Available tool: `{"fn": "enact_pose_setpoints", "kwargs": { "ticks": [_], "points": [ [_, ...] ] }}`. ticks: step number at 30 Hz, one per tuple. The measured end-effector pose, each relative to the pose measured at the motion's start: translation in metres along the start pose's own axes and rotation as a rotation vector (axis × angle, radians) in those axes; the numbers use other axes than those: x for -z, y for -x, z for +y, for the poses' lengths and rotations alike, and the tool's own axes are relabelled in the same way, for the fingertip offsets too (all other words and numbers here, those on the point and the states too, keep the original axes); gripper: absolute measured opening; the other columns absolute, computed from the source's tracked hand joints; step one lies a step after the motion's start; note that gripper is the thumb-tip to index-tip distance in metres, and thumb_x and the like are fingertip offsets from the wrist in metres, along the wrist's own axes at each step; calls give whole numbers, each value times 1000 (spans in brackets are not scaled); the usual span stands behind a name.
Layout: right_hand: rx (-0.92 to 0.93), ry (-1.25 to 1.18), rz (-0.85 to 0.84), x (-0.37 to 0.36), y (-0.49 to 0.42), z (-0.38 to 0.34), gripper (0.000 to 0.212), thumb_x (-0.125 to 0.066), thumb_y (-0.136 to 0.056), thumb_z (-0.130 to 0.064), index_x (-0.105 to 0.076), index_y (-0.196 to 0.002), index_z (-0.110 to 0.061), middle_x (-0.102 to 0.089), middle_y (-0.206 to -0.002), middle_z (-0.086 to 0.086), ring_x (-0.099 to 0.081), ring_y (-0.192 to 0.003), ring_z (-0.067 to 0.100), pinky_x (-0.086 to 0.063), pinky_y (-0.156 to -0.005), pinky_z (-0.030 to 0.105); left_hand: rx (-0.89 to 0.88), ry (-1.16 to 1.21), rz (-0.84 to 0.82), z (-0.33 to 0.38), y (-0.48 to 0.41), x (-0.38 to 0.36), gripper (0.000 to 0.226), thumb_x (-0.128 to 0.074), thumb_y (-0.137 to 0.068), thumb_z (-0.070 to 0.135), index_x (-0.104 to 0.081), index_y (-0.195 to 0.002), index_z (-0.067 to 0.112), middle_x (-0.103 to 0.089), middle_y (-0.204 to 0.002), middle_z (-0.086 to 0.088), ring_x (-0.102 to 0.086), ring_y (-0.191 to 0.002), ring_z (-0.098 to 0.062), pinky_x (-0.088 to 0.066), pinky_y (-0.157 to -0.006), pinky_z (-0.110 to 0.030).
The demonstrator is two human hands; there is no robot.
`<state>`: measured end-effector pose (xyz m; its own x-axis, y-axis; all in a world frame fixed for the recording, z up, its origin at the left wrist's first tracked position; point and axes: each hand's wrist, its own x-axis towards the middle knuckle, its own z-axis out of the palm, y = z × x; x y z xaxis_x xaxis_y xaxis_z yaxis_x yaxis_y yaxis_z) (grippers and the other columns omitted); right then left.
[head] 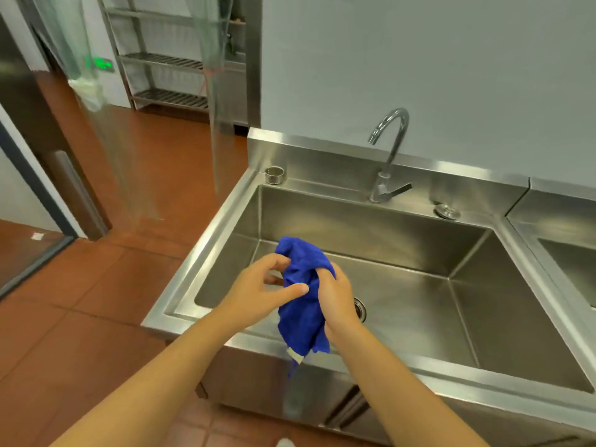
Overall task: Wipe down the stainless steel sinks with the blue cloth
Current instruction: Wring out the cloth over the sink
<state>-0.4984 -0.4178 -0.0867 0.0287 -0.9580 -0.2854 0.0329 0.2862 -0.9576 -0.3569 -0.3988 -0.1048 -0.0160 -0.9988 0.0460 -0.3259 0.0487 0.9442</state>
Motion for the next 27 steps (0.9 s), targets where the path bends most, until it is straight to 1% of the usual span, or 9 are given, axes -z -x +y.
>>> {"fn": "enact_pose_setpoints", "kwargs": {
  "ticks": [4, 9, 12, 15, 17, 19, 21, 23, 27],
  "points": [
    [25, 57, -20, 1, -56, -13, 17, -48, -97, -18, -64, -101, -22, -70, -101, 5, -65, -93, 23, -52, -86, 38, -42, -64, 18, -7, -70, -4, 17, -72, -81, 9, -60, -91, 15, -65, -89, 13, -61, -83, -2, -48, -76, -17],
    [76, 227, -69, 16, -119, -40, 20, -42, -100, -19, -62, -98, -20, -65, -93, -7, -59, -84, 8, -46, -63, 10, -96, -170, 32, -9, -133, 15, 22, -55, -76, -3, -47, -76, 18, -53, -72, 18, -44, -61, -3, -37, -60, -16],
    [75, 257, 30, 22, -149, -48, 25, -39, -99, -15, -61, -91, -24, -64, -88, -9, -58, -81, 10, -44, -62, 17, -58, -236, 101, -20, -155, 33, 26, -51, -72, -11, -46, -75, 14, -49, -66, 13, -43, -56, 1, -35, -53, -15],
    [79, 231, 167, 27, -177, -50, 29, -37, -96, -5, -59, -83, -17, -62, -82, -2, -55, -77, 16, -43, -63, 23, 1, -263, 159, -33, -175, 54, 31, -47, -70, -16, -47, -78, 14, -46, -65, 7, -42, -50, -2, -36, -49, -14],
    [58, 235, 251, 30, -189, -51, 28, -36, -94, -3, -57, -81, -15, -60, -83, 1, -52, -79, 19, -43, -66, 27, 29, -320, 185, -46, -188, 69, 36, -47, -71, -17, -49, -81, 17, -49, -73, 4, -43, -55, -5, -34, -51, -11],
    [46, 248, 285, 34, -193, -51, 28, -36, -94, -4, -58, -83, -16, -61, -86, 1, -53, -81, 18, -44, -70, 30, 76, -366, 171, -60, -200, 82, 38, -46, -72, -17, -51, -88, 17, -51, -87, 1, -50, -64, -19, -38, -56, -18],
    [51, 284, 288, 37, -194, -55, 28, -37, -94, -6, -57, -81, -19, -60, -86, 0, -53, -80, 17, -43, -70, 30, 101, -411, 114, -72, -211, 92, 41, -45, -71, -17, -53, -92, 17, -51, -98, -3, -54, -81, -27, -41, -65, -26],
    [47, 292, 290, 37, -193, -61, 26, -37, -95, -10, -56, -83, -22, -61, -92, 1, -55, -85, 19, -46, -74, 32, 106, -453, 10, -79, -220, 93, 44, -42, -69, -16, -56, -88, 21, -57, -100, -3, -55, -91, -25, -43, -74, -27],
    [37, 221, 295, 33, -185, -70, 23, -40, -95, -13, -61, -91, -21, -64, -107, 8, -61, -99, 24, -51, -88, 41, 120, -451, -216, -82, -224, 79, 41, -42, -71, -15, -59, -84, 21, -61, -91, 3, -55, -88, -16, -38, -64, -15]
  ]
}}
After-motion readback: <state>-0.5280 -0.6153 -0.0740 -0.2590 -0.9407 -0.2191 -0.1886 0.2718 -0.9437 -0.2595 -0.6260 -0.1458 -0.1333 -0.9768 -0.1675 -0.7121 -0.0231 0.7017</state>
